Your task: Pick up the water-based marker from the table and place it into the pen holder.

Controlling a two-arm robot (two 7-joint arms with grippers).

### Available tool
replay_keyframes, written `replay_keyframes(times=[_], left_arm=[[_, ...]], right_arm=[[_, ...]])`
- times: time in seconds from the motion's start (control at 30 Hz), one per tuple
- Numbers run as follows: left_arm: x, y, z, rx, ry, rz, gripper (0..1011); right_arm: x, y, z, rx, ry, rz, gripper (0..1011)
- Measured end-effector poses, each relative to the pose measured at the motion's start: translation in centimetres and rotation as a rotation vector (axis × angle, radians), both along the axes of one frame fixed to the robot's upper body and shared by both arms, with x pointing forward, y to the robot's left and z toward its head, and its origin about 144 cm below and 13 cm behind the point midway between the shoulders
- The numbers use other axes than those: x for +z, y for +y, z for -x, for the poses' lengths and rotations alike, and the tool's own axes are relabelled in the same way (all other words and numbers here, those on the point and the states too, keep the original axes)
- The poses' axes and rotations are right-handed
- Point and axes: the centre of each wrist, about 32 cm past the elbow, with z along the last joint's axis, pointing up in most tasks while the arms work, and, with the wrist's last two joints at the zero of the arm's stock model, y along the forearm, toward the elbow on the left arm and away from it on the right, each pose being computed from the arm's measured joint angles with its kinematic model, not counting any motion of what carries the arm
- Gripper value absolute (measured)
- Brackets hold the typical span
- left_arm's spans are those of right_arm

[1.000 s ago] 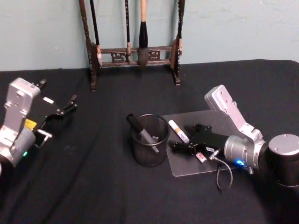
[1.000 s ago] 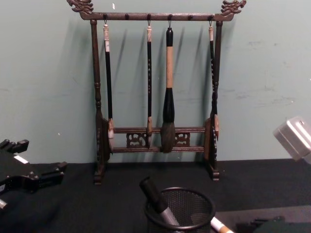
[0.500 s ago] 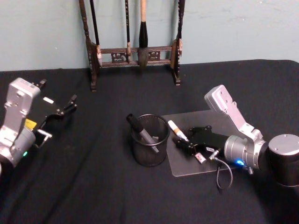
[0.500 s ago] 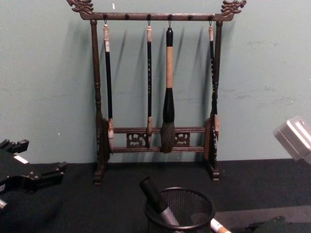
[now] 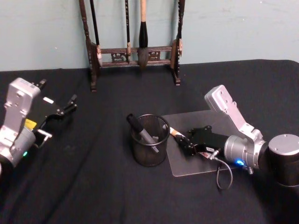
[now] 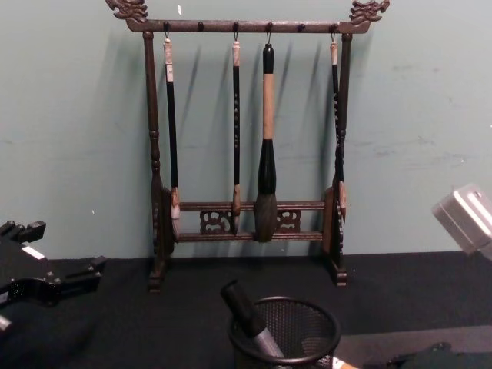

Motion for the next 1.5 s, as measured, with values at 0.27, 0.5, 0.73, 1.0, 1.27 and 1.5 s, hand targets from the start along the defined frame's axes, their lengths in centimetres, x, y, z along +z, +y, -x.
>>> replay_keyframes(times=[0.27,0.5,0.73,1.0,1.27,1.5], left_arm=[[0.0,0.0,0.0,0.0,0.0,0.0,1001],[0.0,0.0,0.0,0.0,0.0,0.0,1001],[0.0,0.0,0.0,0.0,0.0,0.0,1001],[0.0,0.0,0.0,0.0,0.0,0.0,1001],[0.0,0.0,0.0,0.0,0.0,0.0,1001],[0.0,0.0,0.0,0.0,0.0,0.0,1001]], right_arm=[[0.1,-0.1,0.0,-0.001,-0.003,-0.007,168],[0.5,-0.4,0.2,-0.023,-0.059,-0.074,168],[0.6,-0.8,0.6,-0.05,-0.143,-0.19,168],[0.7,-0.7,0.8,-0.03,-0.24,-0.333,168],[0.5,0.4,0.7,0.002,-0.307,-0.465,168],[-0.3,2.3,0.1,0.057,-0.335,-0.565,168]])
